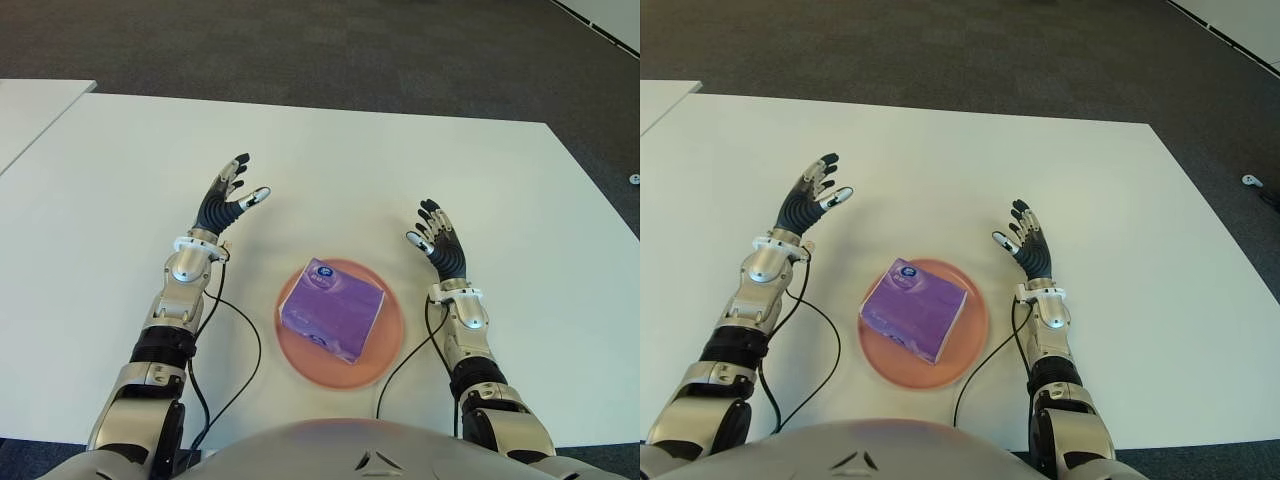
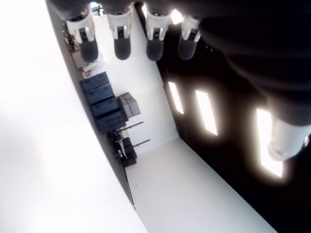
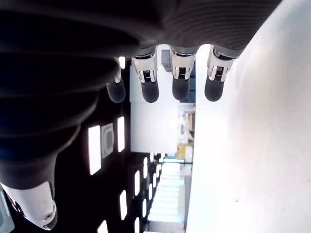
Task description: Put the tissue paper into the plate.
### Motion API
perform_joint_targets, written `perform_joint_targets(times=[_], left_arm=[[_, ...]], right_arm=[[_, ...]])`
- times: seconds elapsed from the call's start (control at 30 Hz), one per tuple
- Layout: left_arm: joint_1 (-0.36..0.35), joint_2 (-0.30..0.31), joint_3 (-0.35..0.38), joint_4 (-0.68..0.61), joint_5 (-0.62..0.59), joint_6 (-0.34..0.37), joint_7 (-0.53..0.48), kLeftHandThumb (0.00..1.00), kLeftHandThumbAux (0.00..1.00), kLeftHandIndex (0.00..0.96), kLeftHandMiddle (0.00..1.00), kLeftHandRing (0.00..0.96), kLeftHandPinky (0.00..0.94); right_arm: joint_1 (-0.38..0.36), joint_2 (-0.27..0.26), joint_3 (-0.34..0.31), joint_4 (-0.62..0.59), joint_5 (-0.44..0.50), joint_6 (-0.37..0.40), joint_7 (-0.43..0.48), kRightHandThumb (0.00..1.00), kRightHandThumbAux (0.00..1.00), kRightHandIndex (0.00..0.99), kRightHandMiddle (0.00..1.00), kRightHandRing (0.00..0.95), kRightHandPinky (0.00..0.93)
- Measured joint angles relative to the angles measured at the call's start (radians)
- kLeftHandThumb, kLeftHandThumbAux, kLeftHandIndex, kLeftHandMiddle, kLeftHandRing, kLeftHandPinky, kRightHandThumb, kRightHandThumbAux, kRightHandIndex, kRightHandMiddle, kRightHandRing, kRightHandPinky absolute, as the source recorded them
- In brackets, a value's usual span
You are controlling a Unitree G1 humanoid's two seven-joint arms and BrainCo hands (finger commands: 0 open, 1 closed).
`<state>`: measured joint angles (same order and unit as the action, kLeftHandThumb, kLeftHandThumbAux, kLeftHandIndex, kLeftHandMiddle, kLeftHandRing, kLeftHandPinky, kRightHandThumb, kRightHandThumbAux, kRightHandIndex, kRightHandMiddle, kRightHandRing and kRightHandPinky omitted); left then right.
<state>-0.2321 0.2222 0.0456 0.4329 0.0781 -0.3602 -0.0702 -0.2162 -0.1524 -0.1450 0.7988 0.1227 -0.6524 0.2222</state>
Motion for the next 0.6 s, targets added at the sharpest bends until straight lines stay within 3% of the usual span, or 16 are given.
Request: perform_joint_targets(times=[0.6], left_arm=[[0.077,-0.081,-0.028,0.097,0.012,-0.083,0.074,0.000,0.455,0.000,0.000,0.000,0.000]], right_arm=[[0.000,0.000,0.000,0.000,0.000,0.000,0.003,0.151,0.644,0.000,0.008,0.000,0.018]])
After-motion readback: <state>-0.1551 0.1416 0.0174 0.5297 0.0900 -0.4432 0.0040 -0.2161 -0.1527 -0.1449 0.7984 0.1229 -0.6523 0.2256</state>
